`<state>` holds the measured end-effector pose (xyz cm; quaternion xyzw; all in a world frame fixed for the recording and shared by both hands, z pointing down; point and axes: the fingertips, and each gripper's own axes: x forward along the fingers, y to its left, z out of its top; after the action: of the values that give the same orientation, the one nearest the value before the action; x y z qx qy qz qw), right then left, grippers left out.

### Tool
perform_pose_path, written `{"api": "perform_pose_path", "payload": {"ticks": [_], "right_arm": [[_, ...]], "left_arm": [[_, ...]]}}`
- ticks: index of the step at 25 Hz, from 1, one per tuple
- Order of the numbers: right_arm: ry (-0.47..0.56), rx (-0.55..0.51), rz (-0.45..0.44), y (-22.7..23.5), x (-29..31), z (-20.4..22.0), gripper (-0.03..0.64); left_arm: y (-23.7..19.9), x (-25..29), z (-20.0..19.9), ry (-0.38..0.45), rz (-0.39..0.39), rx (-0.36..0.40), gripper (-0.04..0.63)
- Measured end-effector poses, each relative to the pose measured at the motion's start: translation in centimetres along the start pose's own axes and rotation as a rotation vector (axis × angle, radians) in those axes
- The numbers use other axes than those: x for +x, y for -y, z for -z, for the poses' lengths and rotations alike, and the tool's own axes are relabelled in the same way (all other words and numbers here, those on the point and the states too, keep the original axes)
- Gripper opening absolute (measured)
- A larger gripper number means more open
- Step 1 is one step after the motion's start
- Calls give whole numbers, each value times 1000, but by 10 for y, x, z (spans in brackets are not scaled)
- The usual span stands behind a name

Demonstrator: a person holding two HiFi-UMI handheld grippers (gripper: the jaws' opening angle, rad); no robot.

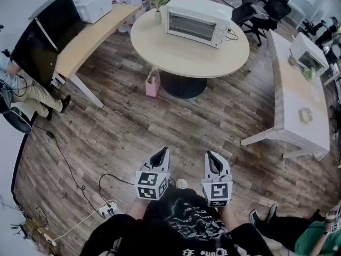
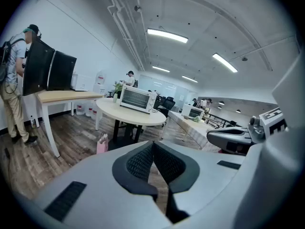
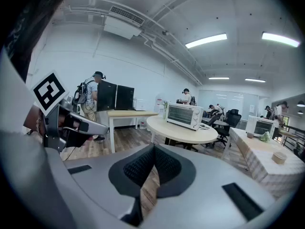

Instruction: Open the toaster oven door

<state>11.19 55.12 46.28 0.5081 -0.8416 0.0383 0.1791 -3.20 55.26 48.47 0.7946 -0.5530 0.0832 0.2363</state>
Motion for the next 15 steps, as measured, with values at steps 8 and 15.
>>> {"api": "perform_pose_path", "payload": {"ticks": [8, 15], "right_arm": [[-1, 18, 8, 3, -14, 4, 6], [17, 72, 30, -8, -14, 0, 8]], "left_arm": [[6, -9, 1, 1, -6, 3, 17], [-4, -18, 1, 9, 12, 19, 17]]}}
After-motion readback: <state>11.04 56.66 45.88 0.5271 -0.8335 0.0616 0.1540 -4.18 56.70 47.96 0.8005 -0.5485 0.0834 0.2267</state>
